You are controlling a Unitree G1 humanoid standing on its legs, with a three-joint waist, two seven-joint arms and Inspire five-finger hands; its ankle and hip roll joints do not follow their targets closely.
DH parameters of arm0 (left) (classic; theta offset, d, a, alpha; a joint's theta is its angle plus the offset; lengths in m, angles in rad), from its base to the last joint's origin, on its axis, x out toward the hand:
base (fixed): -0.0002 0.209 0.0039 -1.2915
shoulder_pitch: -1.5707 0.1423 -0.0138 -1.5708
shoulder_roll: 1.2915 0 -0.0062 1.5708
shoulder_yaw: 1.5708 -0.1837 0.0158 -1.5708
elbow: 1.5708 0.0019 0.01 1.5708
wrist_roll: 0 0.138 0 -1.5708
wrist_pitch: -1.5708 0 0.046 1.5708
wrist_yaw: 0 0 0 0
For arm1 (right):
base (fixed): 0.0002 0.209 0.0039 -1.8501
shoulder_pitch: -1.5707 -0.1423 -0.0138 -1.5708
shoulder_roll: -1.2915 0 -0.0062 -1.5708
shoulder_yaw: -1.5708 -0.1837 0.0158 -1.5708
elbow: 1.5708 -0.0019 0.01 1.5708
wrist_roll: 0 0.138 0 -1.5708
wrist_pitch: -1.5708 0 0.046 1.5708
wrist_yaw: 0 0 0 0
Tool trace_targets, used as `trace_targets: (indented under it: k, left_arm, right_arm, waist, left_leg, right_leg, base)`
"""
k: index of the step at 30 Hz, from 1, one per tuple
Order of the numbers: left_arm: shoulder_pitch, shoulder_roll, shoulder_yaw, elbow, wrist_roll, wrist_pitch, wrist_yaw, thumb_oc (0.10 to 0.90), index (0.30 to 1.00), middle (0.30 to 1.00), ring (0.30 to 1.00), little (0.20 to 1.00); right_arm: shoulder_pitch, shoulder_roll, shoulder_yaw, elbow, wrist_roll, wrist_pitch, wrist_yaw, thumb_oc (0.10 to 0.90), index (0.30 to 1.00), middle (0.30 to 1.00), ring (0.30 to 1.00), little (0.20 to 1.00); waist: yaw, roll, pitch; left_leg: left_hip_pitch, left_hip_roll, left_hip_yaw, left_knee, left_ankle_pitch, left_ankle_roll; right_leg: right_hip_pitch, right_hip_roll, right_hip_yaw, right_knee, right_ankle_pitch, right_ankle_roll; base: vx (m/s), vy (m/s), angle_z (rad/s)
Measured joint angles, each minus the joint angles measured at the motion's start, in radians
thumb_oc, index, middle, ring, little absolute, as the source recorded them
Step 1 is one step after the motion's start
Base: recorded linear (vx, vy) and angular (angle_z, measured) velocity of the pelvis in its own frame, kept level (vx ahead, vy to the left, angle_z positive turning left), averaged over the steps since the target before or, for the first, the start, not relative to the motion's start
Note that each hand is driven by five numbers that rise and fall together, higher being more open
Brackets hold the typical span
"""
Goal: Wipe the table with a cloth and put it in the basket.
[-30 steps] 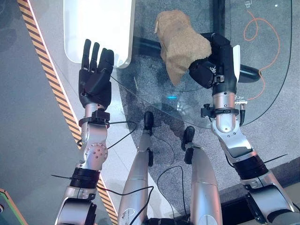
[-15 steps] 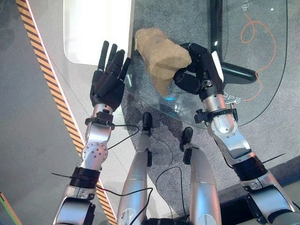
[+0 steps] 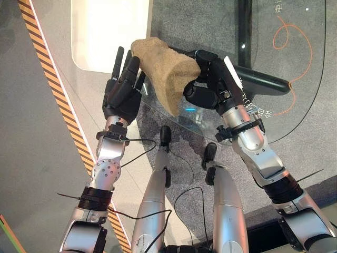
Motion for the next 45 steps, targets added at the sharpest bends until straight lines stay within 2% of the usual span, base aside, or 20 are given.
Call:
trace_targets:
  k: [8,13,20,31,45]
  left_arm:
    - [0.000,-0.001,0.000,0.000,0.001,-0.005,0.031,0.800,0.900,0.900,0.900,0.900]
    - [-0.003,-0.001,0.000,-0.001,0.002,-0.018,0.031,0.800,0.900,0.900,0.900,0.900]
    - [0.001,-0.001,0.000,-0.001,0.002,-0.018,0.025,0.800,0.900,0.900,0.900,0.900]
    - [0.002,-0.001,-0.006,-0.001,-0.025,0.003,-0.086,0.800,0.900,0.900,0.900,0.900]
    - [0.001,0.012,-0.032,0.000,-0.032,0.023,-0.130,0.800,0.900,0.900,0.900,0.900]
  right_arm:
    - [0.000,0.002,0.001,-0.027,0.039,0.004,0.020,0.100,0.300,0.300,0.300,0.200]
    - [0.000,0.017,0.001,-0.058,0.048,0.015,0.045,0.100,0.300,0.300,0.300,0.200]
    - [0.000,0.030,0.017,-0.058,0.079,0.051,0.074,0.100,0.300,0.300,0.300,0.200]
    - [0.000,0.029,0.043,-0.057,0.083,0.109,0.104,0.100,0.300,0.300,0.300,0.200]
    - [-0.002,0.028,0.061,-0.005,0.082,0.098,0.100,0.100,0.300,0.300,0.300,0.200]
  waist:
    - [-0.001,-0.003,0.000]
    - [0.000,-0.018,0.000]
    - [0.001,-0.024,0.000]
    - [0.001,-0.024,0.000]
    - [0.000,-0.024,-0.001]
  left_leg:
    - [0.001,0.001,-0.002,0.000,0.000,0.000]
    - [0.001,0.001,-0.001,0.000,0.000,0.000]
    - [0.001,0.000,-0.001,0.000,0.000,0.000]
    - [0.002,0.000,-0.001,0.000,0.000,0.000]
    - [0.006,0.000,-0.002,0.001,0.004,-0.001]
  right_leg:
    - [-0.001,0.001,0.000,0.003,0.000,0.000]
    - [-0.001,0.000,0.000,0.003,0.000,0.000]
    - [-0.001,0.000,0.000,0.004,0.000,0.000]
    - [0.000,0.000,0.000,0.005,0.000,0.000]
    - [0.001,-0.001,0.000,0.011,0.000,0.000]
  base:
    - [0.00,0.000,0.00]
    - [0.00,0.000,0.00]
    - [0.00,0.000,0.00]
    - [0.00,0.000,0.00]
    - [0.00,0.000,0.00]
